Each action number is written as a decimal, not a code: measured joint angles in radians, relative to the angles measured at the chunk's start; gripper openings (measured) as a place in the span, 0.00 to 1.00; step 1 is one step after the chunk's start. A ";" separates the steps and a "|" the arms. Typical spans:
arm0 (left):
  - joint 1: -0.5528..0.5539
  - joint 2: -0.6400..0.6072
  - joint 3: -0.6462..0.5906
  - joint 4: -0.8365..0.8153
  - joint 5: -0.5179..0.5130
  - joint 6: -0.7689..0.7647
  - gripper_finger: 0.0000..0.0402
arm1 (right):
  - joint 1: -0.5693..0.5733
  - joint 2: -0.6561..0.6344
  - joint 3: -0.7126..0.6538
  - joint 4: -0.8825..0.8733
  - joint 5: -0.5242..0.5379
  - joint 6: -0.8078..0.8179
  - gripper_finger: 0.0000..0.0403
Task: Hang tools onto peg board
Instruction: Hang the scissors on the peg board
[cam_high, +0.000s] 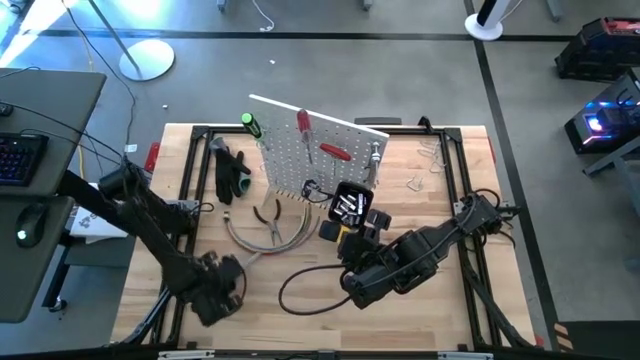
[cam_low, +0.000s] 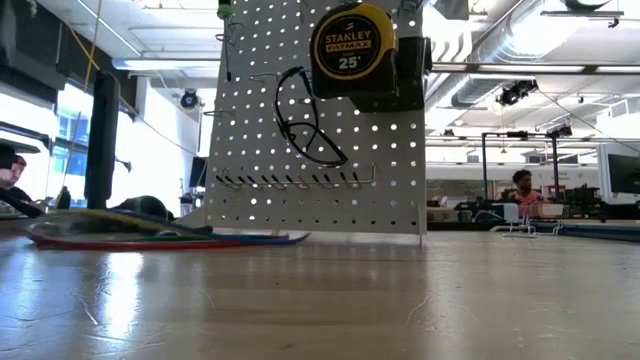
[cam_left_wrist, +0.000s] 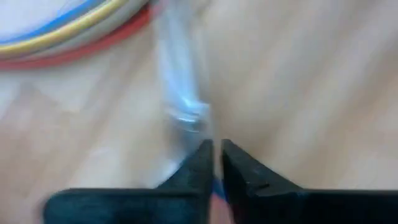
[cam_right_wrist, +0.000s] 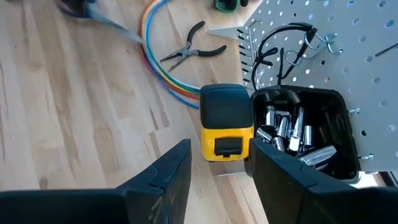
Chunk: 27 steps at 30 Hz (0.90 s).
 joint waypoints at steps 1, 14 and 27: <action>-0.001 -0.024 0.020 -0.007 -0.012 -0.015 0.02 | 0.000 0.000 0.000 0.000 0.000 -0.006 0.39; 0.001 -0.199 0.029 -0.244 -0.040 0.018 0.00 | 0.030 -0.009 0.000 0.000 0.038 0.076 0.39; 0.166 -0.208 -0.068 -0.063 0.245 0.220 0.26 | 0.098 -0.006 -0.160 0.003 0.055 0.345 0.39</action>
